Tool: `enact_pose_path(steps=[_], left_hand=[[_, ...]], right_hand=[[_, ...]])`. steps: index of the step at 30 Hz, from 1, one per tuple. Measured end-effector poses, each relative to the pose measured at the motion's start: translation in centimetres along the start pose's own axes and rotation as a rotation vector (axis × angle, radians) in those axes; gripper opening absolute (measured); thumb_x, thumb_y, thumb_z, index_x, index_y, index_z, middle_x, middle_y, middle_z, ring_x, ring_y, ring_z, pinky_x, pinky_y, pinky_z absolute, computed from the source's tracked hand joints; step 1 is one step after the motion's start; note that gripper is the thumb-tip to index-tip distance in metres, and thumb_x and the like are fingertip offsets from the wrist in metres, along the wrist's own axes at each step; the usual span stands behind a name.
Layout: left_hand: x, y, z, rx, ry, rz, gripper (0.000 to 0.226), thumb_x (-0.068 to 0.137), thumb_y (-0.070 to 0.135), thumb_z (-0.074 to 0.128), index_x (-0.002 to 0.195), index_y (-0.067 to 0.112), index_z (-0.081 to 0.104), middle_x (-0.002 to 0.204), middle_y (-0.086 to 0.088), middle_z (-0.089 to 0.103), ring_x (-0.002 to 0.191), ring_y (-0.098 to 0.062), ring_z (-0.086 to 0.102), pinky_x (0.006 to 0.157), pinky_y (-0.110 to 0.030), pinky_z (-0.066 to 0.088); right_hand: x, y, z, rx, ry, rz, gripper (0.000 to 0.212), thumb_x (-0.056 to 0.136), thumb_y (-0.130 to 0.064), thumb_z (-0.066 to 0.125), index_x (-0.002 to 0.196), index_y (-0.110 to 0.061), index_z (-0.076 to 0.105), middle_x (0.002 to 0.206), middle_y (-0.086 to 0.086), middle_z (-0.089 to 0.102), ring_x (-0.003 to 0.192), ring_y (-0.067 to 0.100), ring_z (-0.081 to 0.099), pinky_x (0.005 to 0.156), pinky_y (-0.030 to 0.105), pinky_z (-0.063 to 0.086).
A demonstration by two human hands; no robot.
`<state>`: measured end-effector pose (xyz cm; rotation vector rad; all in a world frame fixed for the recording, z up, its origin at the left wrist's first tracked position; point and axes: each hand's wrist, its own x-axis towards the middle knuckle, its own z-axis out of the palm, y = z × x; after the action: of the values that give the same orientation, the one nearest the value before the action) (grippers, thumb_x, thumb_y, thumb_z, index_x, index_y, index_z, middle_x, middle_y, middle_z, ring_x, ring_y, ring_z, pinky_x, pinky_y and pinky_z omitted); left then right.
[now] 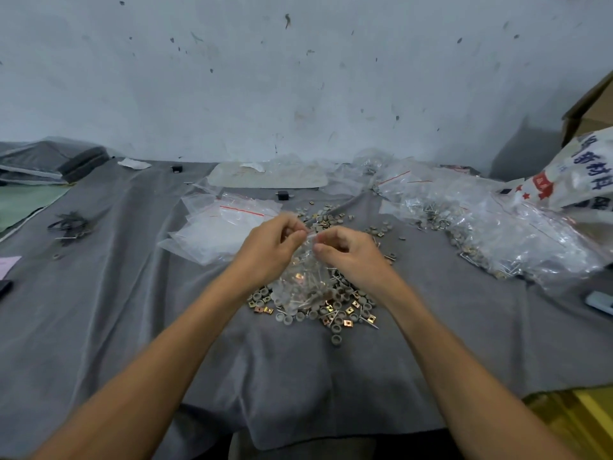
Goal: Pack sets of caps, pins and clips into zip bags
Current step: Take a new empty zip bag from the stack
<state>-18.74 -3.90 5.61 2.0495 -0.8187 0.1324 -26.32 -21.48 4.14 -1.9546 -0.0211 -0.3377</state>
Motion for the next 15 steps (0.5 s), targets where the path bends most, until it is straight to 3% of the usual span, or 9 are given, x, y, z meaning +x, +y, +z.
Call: enact_pose_path(steps=[5, 11, 15], left_hand=[[0.2, 0.7, -0.9, 0.109, -0.072, 0.069, 0.004, 0.099, 0.03, 0.062, 0.1, 0.028, 0.066, 0.085, 0.011, 0.065, 0.073, -0.001, 0.056, 0.065, -0.021, 0.043], [0.5, 1.0, -1.1, 0.236, -0.125, 0.107, 0.006, 0.098, 0.031, 0.064, 0.098, 0.028, 0.069, 0.083, 0.013, 0.065, 0.067, 0.005, 0.051, 0.062, -0.022, 0.034], [0.6, 1.2, -0.9, 0.275, -0.141, 0.119, 0.009, 0.097, 0.036, 0.065, 0.095, 0.028, 0.069, 0.081, 0.014, 0.063, 0.064, 0.004, 0.049, 0.06, -0.023, 0.033]], right_hand=[[0.0, 0.1, 0.1, -0.121, 0.074, -0.095, 0.006, 0.098, -0.032, 0.067, 0.094, -0.028, 0.067, 0.081, -0.003, 0.072, 0.074, 0.012, 0.066, 0.069, 0.037, 0.054], [-0.1, 0.2, -0.3, -0.243, 0.038, -0.123, 0.006, 0.099, -0.038, 0.06, 0.095, -0.034, 0.062, 0.08, -0.009, 0.073, 0.075, 0.016, 0.07, 0.073, 0.046, 0.059], [-0.1, 0.1, -0.5, -0.272, 0.049, -0.131, 0.008, 0.097, -0.038, 0.058, 0.091, -0.033, 0.061, 0.078, -0.008, 0.072, 0.069, 0.014, 0.066, 0.064, 0.04, 0.055]])
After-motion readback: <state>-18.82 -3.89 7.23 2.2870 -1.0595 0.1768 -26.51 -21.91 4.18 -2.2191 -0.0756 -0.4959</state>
